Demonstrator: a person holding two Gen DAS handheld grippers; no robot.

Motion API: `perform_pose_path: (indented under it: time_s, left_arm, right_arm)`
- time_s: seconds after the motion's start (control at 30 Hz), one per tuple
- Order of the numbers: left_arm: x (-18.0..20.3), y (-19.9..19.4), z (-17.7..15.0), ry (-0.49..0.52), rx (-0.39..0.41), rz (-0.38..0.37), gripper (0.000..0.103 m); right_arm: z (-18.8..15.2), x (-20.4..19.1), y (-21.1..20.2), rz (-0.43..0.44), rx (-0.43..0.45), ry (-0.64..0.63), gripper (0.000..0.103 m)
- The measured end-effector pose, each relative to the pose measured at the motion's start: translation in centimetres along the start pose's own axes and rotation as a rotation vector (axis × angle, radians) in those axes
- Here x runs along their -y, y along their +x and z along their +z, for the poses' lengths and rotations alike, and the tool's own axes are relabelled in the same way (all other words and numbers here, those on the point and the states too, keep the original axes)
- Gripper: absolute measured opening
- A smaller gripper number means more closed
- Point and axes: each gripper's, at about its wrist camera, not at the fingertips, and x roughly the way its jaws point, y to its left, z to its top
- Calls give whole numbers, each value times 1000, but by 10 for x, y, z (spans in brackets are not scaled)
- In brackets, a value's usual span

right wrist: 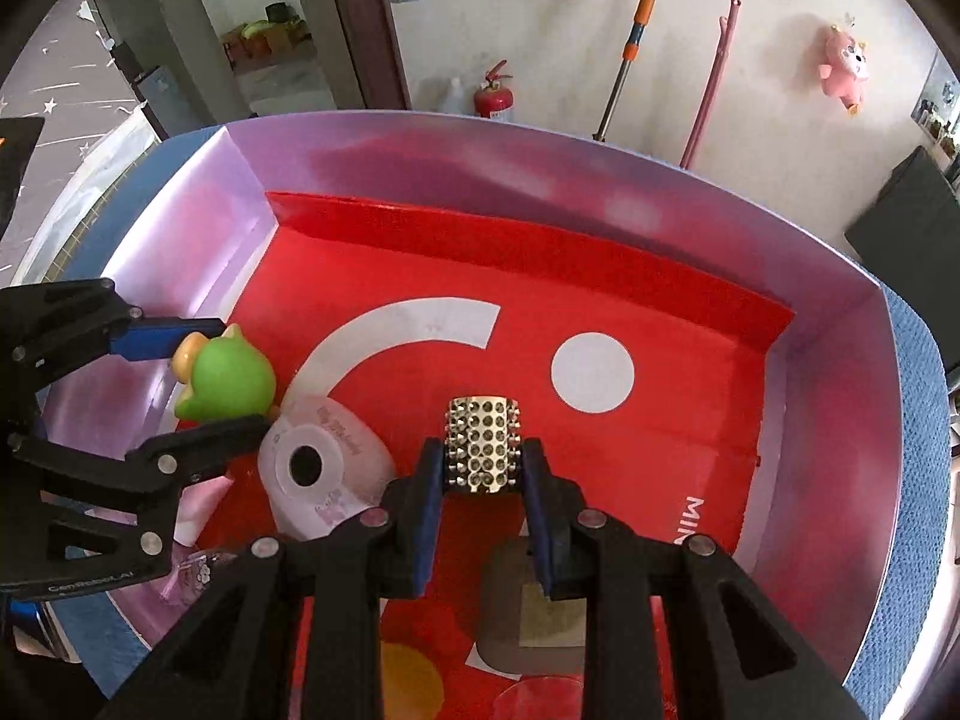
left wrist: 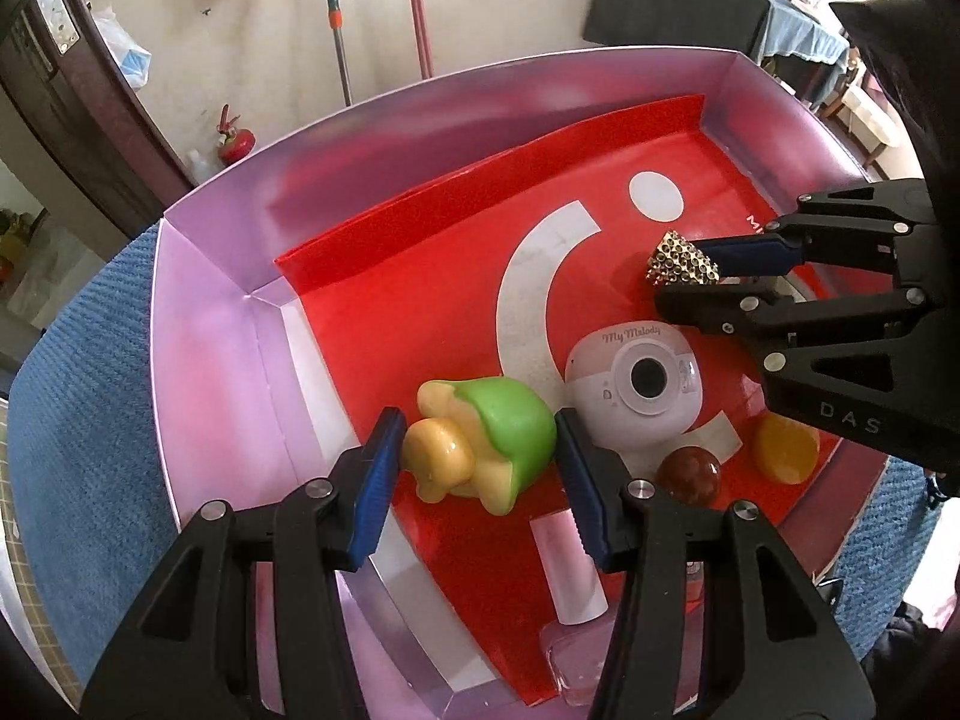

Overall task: Organize rigid objects
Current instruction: 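Carry the frog toy and gold cylinder into the tray and open both tools, then withdraw both tools from the tray toward the orange bead and black bottle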

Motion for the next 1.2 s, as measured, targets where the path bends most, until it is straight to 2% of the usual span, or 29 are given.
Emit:
perform_pose_path:
  time_s: [0.27, 0.43, 0.67, 0.8, 0.87, 1.07, 1.2]
  left_arm:
    - [0, -1, 0, 11, 3, 10, 49]
    - [3, -2, 0, 15, 6, 19, 49]
    - [3, -10, -1, 9, 18, 15, 50]
    - [6, -18, 0, 11, 36, 9, 57]
    - [6, -22, 0, 10, 52, 30, 67]
    - [-1, -32, 1, -25, 74, 16, 67]
    - [-5, -43, -4, -45, 103, 10, 67]
  right_arm:
    - [-1, 0, -1, 0, -4, 2, 28]
    - [-1, -1, -1, -5, -4, 0, 37]
    - [-3, 0, -2, -2, -4, 0, 38]
    - [-3, -1, -1, -2, -5, -1, 38]
    - [-3, -1, -3, -3, -2, -2, 38]
    - [-5, -2, -10, -1, 14, 4, 39]
    - [-6, -6, -23, 1, 39, 7, 46]
